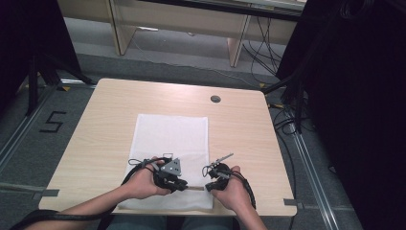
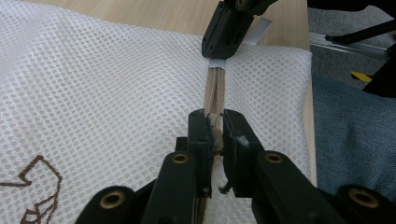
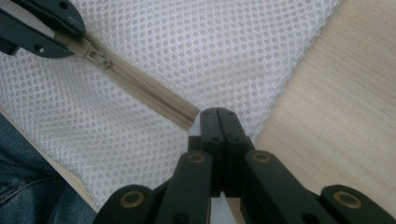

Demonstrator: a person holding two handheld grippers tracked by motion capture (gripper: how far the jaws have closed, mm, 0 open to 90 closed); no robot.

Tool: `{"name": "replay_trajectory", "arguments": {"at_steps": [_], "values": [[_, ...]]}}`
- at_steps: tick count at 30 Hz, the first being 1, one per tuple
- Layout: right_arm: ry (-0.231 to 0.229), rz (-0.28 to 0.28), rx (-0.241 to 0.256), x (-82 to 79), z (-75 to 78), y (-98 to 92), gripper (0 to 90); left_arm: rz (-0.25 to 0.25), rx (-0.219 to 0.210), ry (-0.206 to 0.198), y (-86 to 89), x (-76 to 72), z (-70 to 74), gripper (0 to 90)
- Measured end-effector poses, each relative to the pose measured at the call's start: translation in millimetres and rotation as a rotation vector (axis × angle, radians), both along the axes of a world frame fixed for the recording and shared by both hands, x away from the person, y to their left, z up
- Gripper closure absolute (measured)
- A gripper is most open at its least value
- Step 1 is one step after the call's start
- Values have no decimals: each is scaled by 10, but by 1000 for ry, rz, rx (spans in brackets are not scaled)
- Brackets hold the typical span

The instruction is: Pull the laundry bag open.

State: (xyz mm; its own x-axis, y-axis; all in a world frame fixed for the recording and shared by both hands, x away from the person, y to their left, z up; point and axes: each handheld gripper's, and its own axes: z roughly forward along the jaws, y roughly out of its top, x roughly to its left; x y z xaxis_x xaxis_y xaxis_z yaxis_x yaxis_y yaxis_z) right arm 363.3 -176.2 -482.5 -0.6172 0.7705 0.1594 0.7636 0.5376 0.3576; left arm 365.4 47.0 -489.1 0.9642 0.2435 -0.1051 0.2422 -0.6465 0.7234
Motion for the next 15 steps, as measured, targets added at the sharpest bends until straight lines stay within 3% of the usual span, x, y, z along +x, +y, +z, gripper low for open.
{"name": "replay_trajectory", "arguments": {"at_steps": [15], "values": [[-2, -1, 2, -2, -2, -1, 900, 0, 0, -3, 43, 3, -1, 818]]}}
